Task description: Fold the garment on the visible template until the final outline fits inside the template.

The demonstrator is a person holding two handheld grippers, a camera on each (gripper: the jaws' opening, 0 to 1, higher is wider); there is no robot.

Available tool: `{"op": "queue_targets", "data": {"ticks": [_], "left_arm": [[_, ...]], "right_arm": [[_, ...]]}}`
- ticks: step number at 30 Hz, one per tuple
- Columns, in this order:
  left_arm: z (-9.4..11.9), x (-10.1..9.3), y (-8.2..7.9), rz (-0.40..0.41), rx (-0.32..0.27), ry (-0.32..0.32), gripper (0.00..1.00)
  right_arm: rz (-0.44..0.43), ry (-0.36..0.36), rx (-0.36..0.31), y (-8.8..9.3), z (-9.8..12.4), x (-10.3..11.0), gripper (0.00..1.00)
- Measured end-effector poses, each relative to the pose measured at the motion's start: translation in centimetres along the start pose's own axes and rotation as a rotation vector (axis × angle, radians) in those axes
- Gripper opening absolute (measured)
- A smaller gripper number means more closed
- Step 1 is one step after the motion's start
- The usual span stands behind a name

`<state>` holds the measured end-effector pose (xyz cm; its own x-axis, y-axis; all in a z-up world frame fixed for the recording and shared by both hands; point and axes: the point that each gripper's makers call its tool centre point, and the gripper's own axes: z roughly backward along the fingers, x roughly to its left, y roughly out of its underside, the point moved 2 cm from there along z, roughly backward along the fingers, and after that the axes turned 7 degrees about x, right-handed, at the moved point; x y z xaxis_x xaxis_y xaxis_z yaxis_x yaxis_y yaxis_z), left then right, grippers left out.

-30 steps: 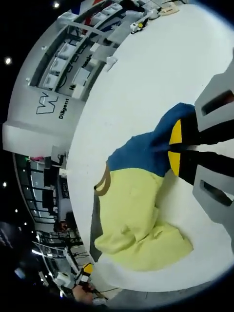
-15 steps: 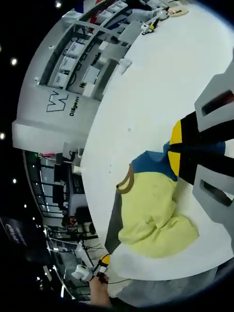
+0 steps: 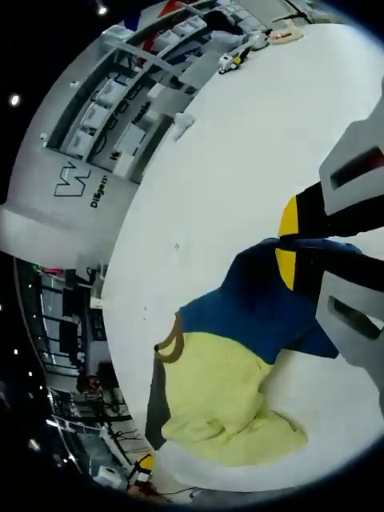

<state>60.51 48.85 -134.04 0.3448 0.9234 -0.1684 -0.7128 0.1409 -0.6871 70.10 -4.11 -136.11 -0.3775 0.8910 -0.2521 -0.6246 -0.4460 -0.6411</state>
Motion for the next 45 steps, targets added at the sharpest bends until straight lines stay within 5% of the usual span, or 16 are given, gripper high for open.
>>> {"op": "queue_targets", "data": {"ticks": [7,8,10,15,26,32,40,45], "left_arm": [[-0.1,0.4,0.0,0.000,0.000,-0.018,0.19],[-0.1,0.4,0.0,-0.001,-0.001,-0.019,0.20],[-0.2,0.3,0.0,-0.002,0.000,-0.017,0.20],[-0.3,-0.2,-0.2,-0.014,-0.013,-0.015,0.22],[-0.5,-1.0,-1.3,-0.072,-0.053,0.001,0.45],[-0.8,-2.4,-1.7,-0.158,-0.080,0.040,0.61],[-0.8,-4.0,-1.2,-0.161,-0.076,0.073,0.63],[-1.2,-5.8,-0.2,-0.167,-0.063,0.099,0.62]], "right_arm": [[-0.004,0.062,-0.010,0.9,0.9,-0.3,0.16],[-0.054,0.029,-0.040,0.9,1.1,0.6,0.16],[0.020,0.014,-0.043,1.3,1.6,1.8,0.13],[0.017,-0.090,-0.102,1.8,2.2,6.0,0.10],[0.032,-0.253,-0.058,4.2,0.2,11.0,0.09],[0.039,-0.263,-0.011,5.2,-0.9,11.2,0.10],[0.037,-0.250,-0.006,5.2,-1.5,10.7,0.07],[0.107,-0.207,-0.003,5.6,-1.1,9.9,0.00]]}}
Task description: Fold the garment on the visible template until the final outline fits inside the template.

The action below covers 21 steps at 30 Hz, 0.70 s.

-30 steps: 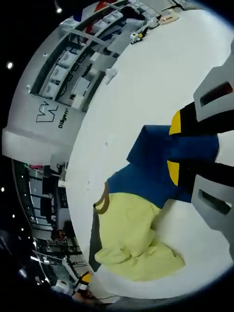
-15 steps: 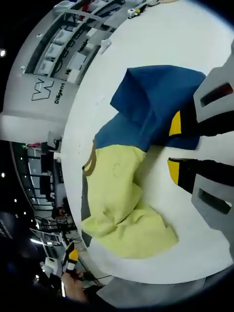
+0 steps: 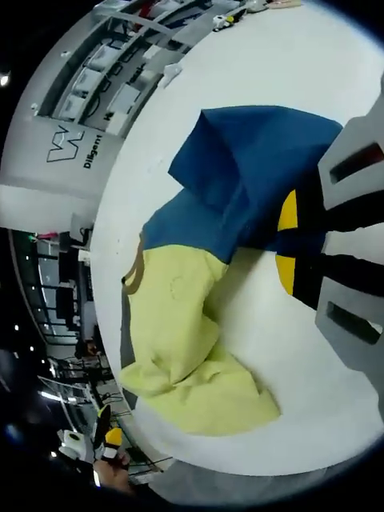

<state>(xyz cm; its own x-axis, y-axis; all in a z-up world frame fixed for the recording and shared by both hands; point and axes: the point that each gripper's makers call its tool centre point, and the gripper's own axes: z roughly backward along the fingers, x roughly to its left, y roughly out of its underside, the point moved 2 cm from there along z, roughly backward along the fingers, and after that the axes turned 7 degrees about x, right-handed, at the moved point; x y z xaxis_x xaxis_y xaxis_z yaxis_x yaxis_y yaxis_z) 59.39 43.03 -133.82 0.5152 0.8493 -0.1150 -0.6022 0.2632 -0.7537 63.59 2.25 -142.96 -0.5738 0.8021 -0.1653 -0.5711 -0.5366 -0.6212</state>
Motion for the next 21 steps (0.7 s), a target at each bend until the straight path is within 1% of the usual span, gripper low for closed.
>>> {"op": "queue_targets", "data": {"ticks": [2,4,5,7,8,9,10,11,13,14,16,17,18,20,21], "left_arm": [[-0.1,-0.5,0.3,0.002,0.003,0.008,0.62],[-0.2,-1.0,0.6,0.009,0.006,0.017,0.61],[-0.2,-1.2,0.8,0.012,0.007,0.020,0.61],[-0.1,-1.3,0.9,0.015,0.006,0.025,0.60],[-0.1,-1.4,0.9,0.015,0.006,0.025,0.60],[0.0,-1.4,1.0,0.016,0.007,0.025,0.60],[0.0,-1.4,1.0,0.017,0.008,0.025,0.60],[0.0,-1.3,1.1,0.017,0.009,0.027,0.60],[0.0,-1.3,1.1,0.016,0.010,0.028,0.60],[-0.1,-1.3,1.2,0.014,0.012,0.030,0.60],[-0.3,-1.4,1.3,0.014,0.017,0.034,0.61],[-0.4,-1.5,1.3,0.014,0.017,0.037,0.60],[-0.6,-1.7,1.4,0.011,0.019,0.042,0.60],[-0.9,-2.0,1.5,0.007,0.023,0.048,0.60],[-1.1,-2.1,1.5,0.006,0.025,0.051,0.60]], "right_arm": [[-0.028,-0.012,0.010,0.3,0.3,-0.1,0.00],[-0.025,-0.018,0.030,0.7,0.7,-0.2,0.00],[-0.062,-0.042,0.043,0.9,1.2,0.1,0.00],[-0.118,-0.087,-0.020,0.3,2.4,0.5,0.00],[-0.133,-0.097,-0.028,0.2,2.8,0.5,0.00],[-0.164,-0.130,-0.074,-0.4,4.0,0.6,0.00],[-0.169,-0.135,-0.087,-0.5,4.4,0.5,0.00],[-0.183,-0.146,-0.120,-0.9,5.4,0.4,0.00],[-0.232,-0.168,-0.178,-1.7,7.0,0.1,0.00],[-0.279,-0.184,-0.218,-2.2,8.1,-0.2,0.00],[-0.330,-0.166,-0.278,-2.7,9.6,-1.6,0.00],[-0.368,-0.161,-0.307,-3.0,10.2,-2.2,0.00],[-0.424,-0.154,-0.341,-3.3,11.0,-3.1,0.00],[-0.475,-0.106,-0.381,-3.4,12.0,-5.1,0.00],[-0.504,-0.092,-0.397,-3.5,12.4,-5.7,0.00]]}}
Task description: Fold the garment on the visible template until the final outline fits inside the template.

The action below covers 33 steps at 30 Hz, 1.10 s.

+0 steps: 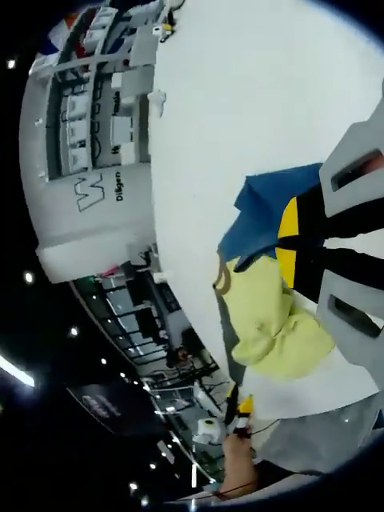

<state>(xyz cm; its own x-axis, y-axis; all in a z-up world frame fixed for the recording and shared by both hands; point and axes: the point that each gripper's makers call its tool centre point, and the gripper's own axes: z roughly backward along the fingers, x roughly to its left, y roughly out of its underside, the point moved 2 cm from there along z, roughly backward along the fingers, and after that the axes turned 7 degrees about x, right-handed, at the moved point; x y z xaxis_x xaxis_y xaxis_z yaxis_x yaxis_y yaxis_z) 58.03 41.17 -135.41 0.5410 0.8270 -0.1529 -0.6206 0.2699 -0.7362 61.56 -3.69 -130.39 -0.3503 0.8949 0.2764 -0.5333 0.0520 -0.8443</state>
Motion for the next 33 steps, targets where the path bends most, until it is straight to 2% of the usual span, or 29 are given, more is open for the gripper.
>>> {"op": "queue_targets", "data": {"ticks": [4,7,8,11,12,15,16,18,22,24,28,32,33], "left_arm": [[-0.6,-0.3,0.3,-0.005,0.010,0.011,0.60],[-0.8,-0.4,0.4,-0.004,0.018,0.016,0.60],[-0.9,-0.4,0.5,-0.004,0.020,0.017,0.60],[-1.1,-0.2,0.8,0.000,0.026,0.017,0.60],[-1.1,-0.1,0.9,0.002,0.027,0.017,0.59],[-1.3,0.0,1.3,0.007,0.037,0.018,0.59],[-1.3,0.0,1.5,0.009,0.040,0.018,0.59],[-1.4,0.0,1.7,0.011,0.044,0.020,0.59],[-1.6,-0.2,2.2,0.010,0.059,0.023,0.59],[-1.7,-0.1,2.5,0.011,0.066,0.023,0.59],[-1.9,-0.1,2.9,0.014,0.079,0.024,0.59],[-2.1,-0.3,3.1,0.014,0.090,0.027,0.58],[-2.2,-0.3,3.2,0.012,0.093,0.028,0.58]], "right_arm": [[-0.105,0.104,-0.082,-1.5,1.2,-3.1,0.00],[-0.191,0.180,-0.131,-1.7,2.0,-5.0,0.00],[-0.221,0.225,-0.148,-1.5,2.4,-6.1,0.00],[-0.310,0.287,-0.176,-0.6,3.1,-7.3,0.00],[-0.338,0.335,-0.176,0.1,3.4,-8.4,0.00],[-0.434,0.409,-0.206,1.4,4.2,-9.9,0.00],[-0.456,0.444,-0.198,2.1,4.5,-10.6,0.00],[-0.507,0.470,-0.200,3.1,4.7,-11.6,0.00],[-0.555,0.535,-0.169,5.7,5.3,-13.1,0.00],[-0.579,0.551,-0.167,6.6,5.6,-13.2,0.00],[-0.630,0.602,-0.106,9.6,6.0,-13.6,0.00],[-0.632,0.617,-0.076,10.8,6.1,-13.9,0.00],[-0.660,0.627,-0.074,11.2,6.2,-14.1,0.00]]}}
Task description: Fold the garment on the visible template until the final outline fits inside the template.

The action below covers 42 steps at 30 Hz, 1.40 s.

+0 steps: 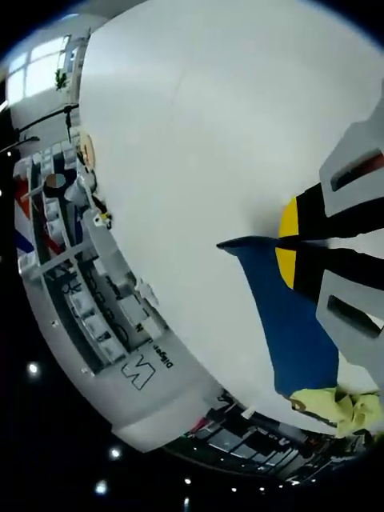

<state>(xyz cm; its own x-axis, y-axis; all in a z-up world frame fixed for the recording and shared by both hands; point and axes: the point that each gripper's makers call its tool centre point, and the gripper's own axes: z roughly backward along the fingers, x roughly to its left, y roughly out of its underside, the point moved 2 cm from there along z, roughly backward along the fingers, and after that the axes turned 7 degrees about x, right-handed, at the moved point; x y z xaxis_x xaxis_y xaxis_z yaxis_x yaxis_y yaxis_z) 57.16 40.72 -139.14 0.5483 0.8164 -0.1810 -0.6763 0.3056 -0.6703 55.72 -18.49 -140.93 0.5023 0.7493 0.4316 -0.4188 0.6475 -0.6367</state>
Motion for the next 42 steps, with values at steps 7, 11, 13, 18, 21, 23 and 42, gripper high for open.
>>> {"op": "queue_targets", "data": {"ticks": [7,11,13,18,21,23,42], "left_arm": [[-0.1,-0.1,0.0,-0.002,0.009,0.002,0.57],[-0.1,0.0,0.1,-0.005,0.012,-0.001,0.57],[0.0,0.1,0.1,-0.004,0.013,-0.003,0.57],[-0.1,-0.1,0.1,0.000,0.015,0.002,0.57],[-0.7,-0.3,0.2,0.006,0.020,0.009,0.56],[-1.0,-0.6,0.3,0.008,0.020,0.015,0.55],[-3.7,-5.3,2.3,-0.099,0.110,0.120,0.34]], "right_arm": [[0.063,0.030,0.027,0.2,-0.3,-0.6,0.00],[0.164,0.093,0.033,-0.3,-0.1,-1.8,0.00],[0.172,0.143,0.041,-0.1,0.4,-3.0,0.00],[0.208,0.114,0.032,0.0,0.9,-2.6,0.00],[0.284,0.020,0.004,0.1,1.1,0.1,0.02],[0.344,-0.064,0.028,1.2,1.0,2.4,0.03],[0.848,-0.678,0.276,16.8,2.6,20.1,0.09]]}}
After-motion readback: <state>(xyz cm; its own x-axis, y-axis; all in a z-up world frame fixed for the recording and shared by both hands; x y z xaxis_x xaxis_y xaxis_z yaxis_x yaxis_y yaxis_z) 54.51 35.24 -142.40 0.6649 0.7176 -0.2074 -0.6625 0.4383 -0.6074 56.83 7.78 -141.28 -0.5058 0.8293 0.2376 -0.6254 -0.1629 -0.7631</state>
